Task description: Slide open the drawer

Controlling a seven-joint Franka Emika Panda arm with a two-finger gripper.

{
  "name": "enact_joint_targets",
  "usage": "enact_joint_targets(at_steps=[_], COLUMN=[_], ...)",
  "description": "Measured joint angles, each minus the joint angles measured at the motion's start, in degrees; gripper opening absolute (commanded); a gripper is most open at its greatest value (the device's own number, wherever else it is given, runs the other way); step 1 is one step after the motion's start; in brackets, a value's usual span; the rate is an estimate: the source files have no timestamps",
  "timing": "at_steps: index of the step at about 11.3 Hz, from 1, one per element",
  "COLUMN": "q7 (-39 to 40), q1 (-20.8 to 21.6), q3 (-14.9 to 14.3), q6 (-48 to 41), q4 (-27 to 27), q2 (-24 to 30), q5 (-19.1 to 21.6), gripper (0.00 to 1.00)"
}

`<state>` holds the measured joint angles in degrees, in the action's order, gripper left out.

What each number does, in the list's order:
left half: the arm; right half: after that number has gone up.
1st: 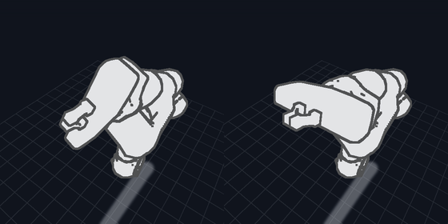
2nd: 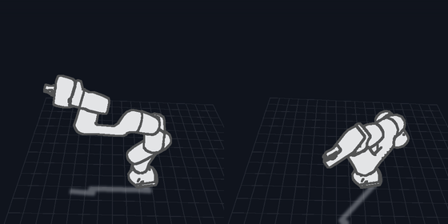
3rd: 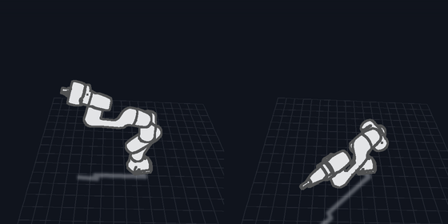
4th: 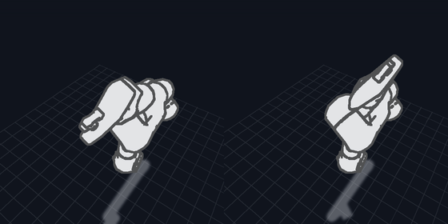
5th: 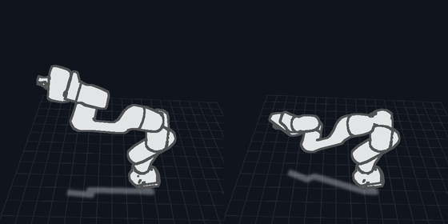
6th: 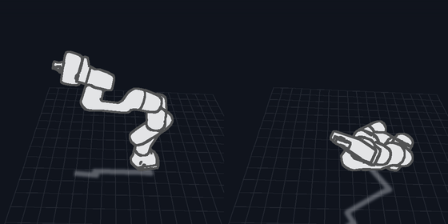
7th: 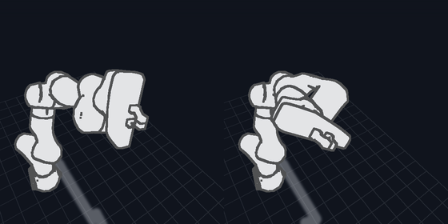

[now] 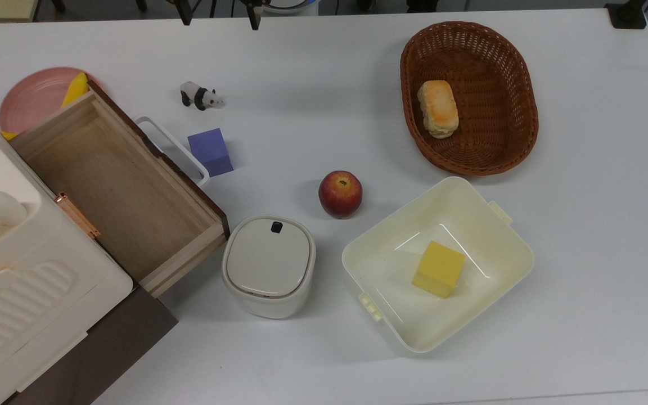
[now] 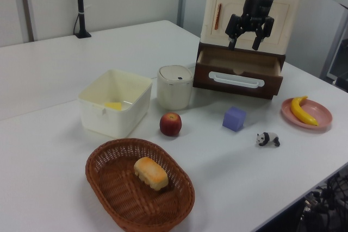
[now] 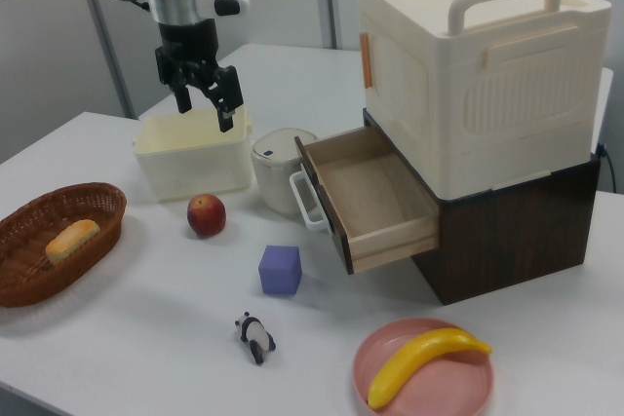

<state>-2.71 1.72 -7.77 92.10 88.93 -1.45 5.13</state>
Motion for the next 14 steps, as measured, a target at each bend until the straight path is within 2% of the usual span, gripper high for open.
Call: enact_joint_targets(at_steps=[12, 14], q7=[-0.45, -0.45], q1=[1.32, 0.62], q3=[0.33, 1.71], q6=[0.0, 0.23], q4=[1.41, 1.55], q2=[0.02, 0.01], q5=[1.14, 1.14], gripper=[1.0, 1.0])
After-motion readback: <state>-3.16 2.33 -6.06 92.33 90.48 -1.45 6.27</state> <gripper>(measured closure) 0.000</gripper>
